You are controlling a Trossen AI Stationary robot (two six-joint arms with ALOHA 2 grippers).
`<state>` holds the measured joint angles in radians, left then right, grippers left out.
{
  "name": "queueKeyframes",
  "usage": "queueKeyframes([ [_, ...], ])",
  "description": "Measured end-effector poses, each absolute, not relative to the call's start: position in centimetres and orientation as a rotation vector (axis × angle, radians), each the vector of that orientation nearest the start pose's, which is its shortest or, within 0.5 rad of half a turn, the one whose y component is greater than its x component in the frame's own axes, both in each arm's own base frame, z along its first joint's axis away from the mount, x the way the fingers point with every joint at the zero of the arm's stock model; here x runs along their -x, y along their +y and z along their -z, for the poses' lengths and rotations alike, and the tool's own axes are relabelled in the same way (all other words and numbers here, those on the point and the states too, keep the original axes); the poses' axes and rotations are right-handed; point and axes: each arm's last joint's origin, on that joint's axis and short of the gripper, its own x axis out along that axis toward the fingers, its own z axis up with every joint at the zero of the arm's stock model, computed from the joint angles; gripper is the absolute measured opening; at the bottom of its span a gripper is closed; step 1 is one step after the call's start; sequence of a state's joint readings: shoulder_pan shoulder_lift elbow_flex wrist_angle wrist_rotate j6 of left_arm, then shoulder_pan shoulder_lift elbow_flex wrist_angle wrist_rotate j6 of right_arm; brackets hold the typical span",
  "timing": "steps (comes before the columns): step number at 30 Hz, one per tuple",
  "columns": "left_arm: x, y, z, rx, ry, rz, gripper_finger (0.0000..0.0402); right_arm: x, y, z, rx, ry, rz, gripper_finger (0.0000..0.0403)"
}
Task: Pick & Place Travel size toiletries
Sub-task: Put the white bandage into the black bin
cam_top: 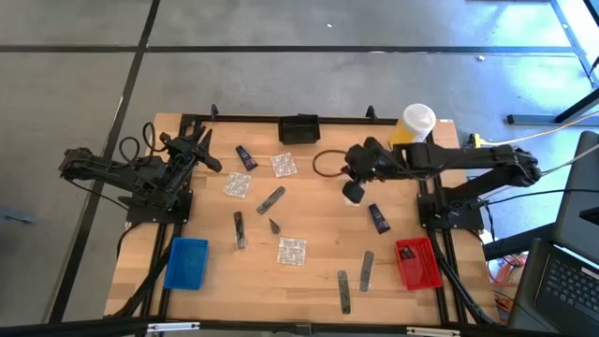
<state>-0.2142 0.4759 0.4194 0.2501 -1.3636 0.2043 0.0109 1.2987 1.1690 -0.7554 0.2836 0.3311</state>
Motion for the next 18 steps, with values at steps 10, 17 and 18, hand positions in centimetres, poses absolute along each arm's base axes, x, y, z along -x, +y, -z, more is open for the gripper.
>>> queueKeyframes([
  [10, -10.9, 0.6, -28.4, -0.137, 0.042, -1.167, 0.0086, -24.8, -1.7, -28.6, -0.186, 1.011, 0.284, 0.0001],
  [17, -10.9, 0.7, -28.4, -0.280, 0.138, -1.167, 0.0086, -23.5, -2.8, -28.3, -0.176, 0.999, 0.249, 0.0001],
  [18, -10.9, 0.7, -28.4, -0.279, 0.137, -1.166, 0.0086, -23.2, -2.9, -28.6, -0.172, 0.971, 0.237, 0.0001],
])
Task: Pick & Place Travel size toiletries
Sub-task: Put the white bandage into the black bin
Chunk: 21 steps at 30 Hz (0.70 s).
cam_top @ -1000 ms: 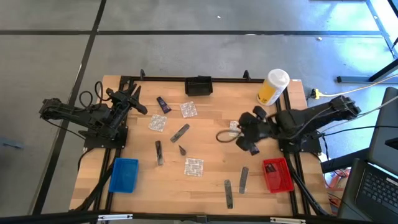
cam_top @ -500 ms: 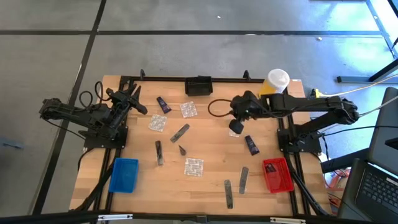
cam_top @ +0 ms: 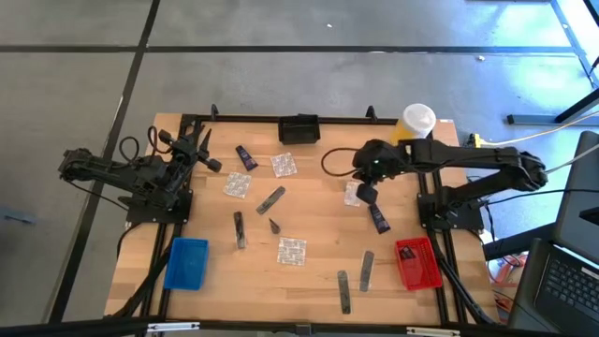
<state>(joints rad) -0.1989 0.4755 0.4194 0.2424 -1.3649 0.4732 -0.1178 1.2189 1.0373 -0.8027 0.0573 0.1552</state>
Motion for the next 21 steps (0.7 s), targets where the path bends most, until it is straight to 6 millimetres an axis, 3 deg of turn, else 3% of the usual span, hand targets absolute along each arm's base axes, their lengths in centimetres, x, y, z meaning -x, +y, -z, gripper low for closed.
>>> queueKeyframes([
  [12, -11.2, 0.6, -28.8, -0.103, -0.040, -1.030, 0.0086, -17.7, -3.0, -32.2, -0.048, 0.736, 0.164, 0.0007],
  [21, -11.5, 0.5, -29.1, -0.043, -0.117, -0.902, 0.0086, -16.3, -2.8, -33.2, -0.041, 0.677, 0.165, 0.0038],
])
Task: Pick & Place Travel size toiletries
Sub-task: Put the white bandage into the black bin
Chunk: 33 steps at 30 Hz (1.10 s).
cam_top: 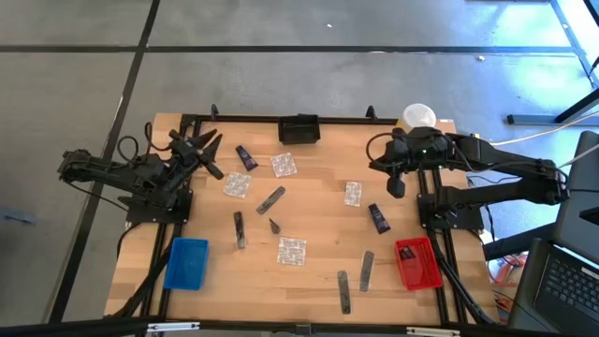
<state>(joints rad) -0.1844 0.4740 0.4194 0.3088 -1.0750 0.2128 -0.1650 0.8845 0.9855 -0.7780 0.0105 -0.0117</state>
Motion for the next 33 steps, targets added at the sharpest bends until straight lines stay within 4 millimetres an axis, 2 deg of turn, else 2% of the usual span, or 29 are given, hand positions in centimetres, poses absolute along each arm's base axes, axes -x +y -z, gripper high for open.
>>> queueKeyframes([
  [4, -11.6, 0.2, -29.4, 0.035, -0.191, -0.786, 0.0086, -16.4, -2.8, -33.1, -0.041, 0.681, 0.165, 0.0046],
  [8, -11.9, 0.3, -29.4, 0.029, -0.202, -0.734, 0.0086, -16.5, -2.8, -33.1, -0.042, 0.682, 0.165, 0.0054],
  [12, -13.1, 0.6, -29.7, -0.014, -0.170, -0.725, 0.0086, -16.5, -2.8, -33.1, -0.042, 0.682, 0.165, 0.0062],
  [17, -15.5, 1.5, -32.0, -0.081, -0.110, -0.791, 0.0098, -16.5, -2.8, -33.1, -0.042, 0.682, 0.165, 0.0072],
  [20, -17.4, 2.1, -33.1, -0.140, 0.003, -0.812, 0.0124, -16.5, -2.8, -33.1, -0.042, 0.682, 0.165, 0.0077],
  [24, -19.9, 3.3, -34.3, -0.132, 0.130, -0.825, 0.0167, -16.5, -2.8, -33.1, -0.043, 0.682, 0.166, 0.0084],
  [28, -22.1, 4.7, -34.7, -0.122, 0.229, -0.773, 0.0190, -16.5, -2.8, -33.1, -0.044, 0.682, 0.166, 0.0090],
  [33, -24.8, 6.4, -34.2, -0.172, 0.311, -0.611, 0.0190, -16.5, -2.8, -33.1, -0.044, 0.681, 0.166, 0.0098],
])
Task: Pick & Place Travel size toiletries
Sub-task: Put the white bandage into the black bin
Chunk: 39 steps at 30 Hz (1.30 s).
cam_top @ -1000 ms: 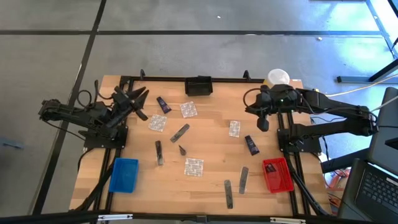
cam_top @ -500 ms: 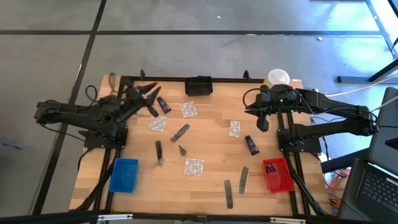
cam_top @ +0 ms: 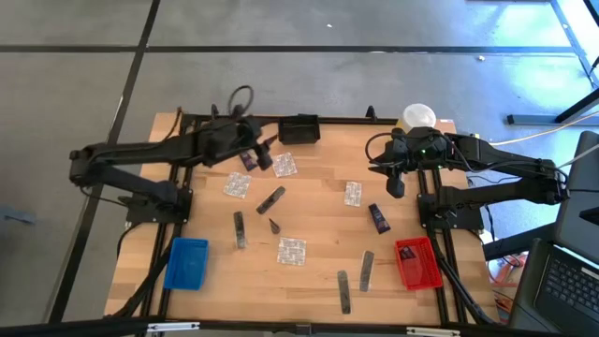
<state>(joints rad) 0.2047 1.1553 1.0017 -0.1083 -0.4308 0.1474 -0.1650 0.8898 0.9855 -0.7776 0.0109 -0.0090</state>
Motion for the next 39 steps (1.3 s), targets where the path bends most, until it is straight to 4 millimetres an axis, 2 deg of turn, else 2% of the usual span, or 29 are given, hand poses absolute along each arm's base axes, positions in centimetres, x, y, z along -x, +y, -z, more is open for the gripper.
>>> queueKeyframes([
  [3, -26.1, 7.4, -33.4, -0.179, 0.358, -0.559, 0.0186, -16.5, -2.8, -33.1, -0.044, 0.682, 0.166, 0.0103],
  [7, -27.4, 9.1, -31.8, -0.113, 0.413, -0.574, 0.0185, -16.5, -2.8, -33.1, -0.044, 0.681, 0.166, 0.0110],
  [15, -28.6, 11.8, -27.9, 0.138, 0.516, -0.696, 0.0186, -16.5, -2.8, -33.1, -0.044, 0.681, 0.166, 0.0125],
  [20, -28.9, 12.1, -25.3, 0.265, 0.645, -0.745, 0.0186, -16.5, -2.8, -33.1, -0.044, 0.681, 0.166, 0.0133],
  [26, -29.2, 12.2, -22.9, 0.470, 0.705, -0.846, 0.0184, -16.5, -2.8, -33.1, -0.044, 0.681, 0.166, 0.0141],
  [31, -30.0, 12.5, -20.6, 0.538, 0.750, -0.894, 0.0184, -16.5, -2.8, -33.1, -0.043, 0.682, 0.166, 0.0147],
  [39, -30.4, 12.6, -17.7, 0.542, 0.880, -0.920, 0.0184, -16.5, -2.8, -33.1, -0.043, 0.682, 0.166, 0.0156],
])
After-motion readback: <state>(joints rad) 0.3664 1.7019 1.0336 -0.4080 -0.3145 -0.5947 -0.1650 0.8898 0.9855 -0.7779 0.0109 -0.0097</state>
